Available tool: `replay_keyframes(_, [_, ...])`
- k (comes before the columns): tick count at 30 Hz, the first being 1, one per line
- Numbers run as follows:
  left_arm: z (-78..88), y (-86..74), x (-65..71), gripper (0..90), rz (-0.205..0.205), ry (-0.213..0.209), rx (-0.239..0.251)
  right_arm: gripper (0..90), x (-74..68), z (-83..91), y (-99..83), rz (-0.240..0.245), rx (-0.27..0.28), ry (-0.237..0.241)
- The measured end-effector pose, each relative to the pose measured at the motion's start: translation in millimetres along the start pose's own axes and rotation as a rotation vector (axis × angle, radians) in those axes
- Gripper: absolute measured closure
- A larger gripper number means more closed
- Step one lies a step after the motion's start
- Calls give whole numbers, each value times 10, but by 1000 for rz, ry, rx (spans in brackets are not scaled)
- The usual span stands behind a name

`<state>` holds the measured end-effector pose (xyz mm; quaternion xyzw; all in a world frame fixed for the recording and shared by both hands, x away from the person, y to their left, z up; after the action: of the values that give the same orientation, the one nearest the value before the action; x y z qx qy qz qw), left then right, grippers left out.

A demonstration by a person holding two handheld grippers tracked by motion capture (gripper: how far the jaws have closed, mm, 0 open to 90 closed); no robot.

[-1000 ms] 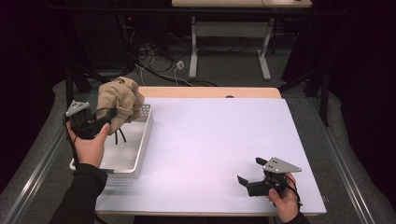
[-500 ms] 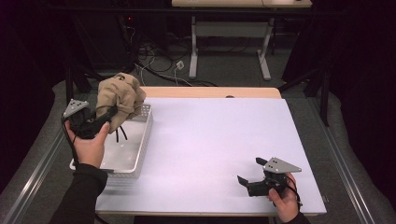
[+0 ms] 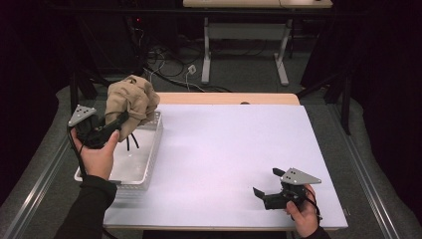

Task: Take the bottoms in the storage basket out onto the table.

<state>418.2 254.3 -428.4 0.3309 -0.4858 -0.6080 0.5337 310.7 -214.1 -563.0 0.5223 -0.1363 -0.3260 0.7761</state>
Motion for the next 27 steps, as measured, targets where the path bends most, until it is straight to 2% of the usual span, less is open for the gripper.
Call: replay_keyframes(27, [1,25,479,627,-29,-124,23,6,-4,5,-2,2,-4,2])
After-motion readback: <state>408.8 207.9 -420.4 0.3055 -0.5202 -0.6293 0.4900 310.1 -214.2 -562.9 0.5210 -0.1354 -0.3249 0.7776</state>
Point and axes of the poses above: each handheld gripper's, and its own axes: z roughly backward along the jaws, y roughly out of its top, x roughly to its right, the point moved 6 cm from there along -z, roughly forward along the jaws, and after that the axes turned 9 degrees about y, right-handed, at the moved point
